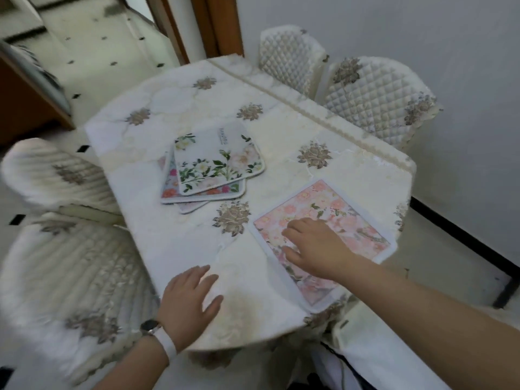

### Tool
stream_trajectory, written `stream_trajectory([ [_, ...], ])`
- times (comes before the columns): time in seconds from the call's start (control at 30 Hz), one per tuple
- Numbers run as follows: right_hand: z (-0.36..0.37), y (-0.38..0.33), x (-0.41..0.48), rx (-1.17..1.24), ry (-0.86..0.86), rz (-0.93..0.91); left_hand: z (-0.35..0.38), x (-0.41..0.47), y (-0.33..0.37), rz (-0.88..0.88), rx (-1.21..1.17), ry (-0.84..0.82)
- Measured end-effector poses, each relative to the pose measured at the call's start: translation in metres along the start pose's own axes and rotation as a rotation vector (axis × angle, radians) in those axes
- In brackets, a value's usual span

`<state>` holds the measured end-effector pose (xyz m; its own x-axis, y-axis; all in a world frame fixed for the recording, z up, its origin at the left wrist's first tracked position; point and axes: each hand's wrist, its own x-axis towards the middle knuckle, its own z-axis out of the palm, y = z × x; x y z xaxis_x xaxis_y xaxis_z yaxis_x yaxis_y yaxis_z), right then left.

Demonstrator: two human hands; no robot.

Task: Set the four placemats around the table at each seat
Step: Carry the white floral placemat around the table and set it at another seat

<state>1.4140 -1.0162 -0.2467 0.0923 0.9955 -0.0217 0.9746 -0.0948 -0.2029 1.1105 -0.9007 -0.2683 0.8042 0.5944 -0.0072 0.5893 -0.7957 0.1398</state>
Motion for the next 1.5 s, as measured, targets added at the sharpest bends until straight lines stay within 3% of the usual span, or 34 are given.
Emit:
stream_trajectory([
  [0.17,-0.008,-0.093,0.042,-0.019,0.038,-0.085,-0.051,-0.047,-0.079,-0.154,0.037,0.057],
  [0.33,-0.01,-0.212,0.082,-0.038,0.062,-0.154,-0.093,-0.119,-0.16,-0.194,0.065,0.125],
  [0.6,0.002,-0.401,0.134,-0.03,0.121,-0.226,-0.119,-0.247,-0.292,-0.31,0.024,0.164],
  [0.77,0.014,-0.482,0.152,-0.041,0.074,-0.247,-0.137,-0.31,-0.355,-0.413,0.02,0.201],
  [0.97,0.02,-0.535,0.189,-0.061,0.03,-0.332,-0.146,-0.352,-0.409,-0.543,0.001,0.243],
  [1.13,0.028,-0.559,0.234,-0.011,0.033,-0.293,-0.14,-0.356,-0.446,-0.598,-0.01,0.227],
  [1.5,0.058,-0.557,0.38,0.084,-0.001,-0.158,-0.148,-0.234,-0.565,-0.508,-0.015,0.12],
])
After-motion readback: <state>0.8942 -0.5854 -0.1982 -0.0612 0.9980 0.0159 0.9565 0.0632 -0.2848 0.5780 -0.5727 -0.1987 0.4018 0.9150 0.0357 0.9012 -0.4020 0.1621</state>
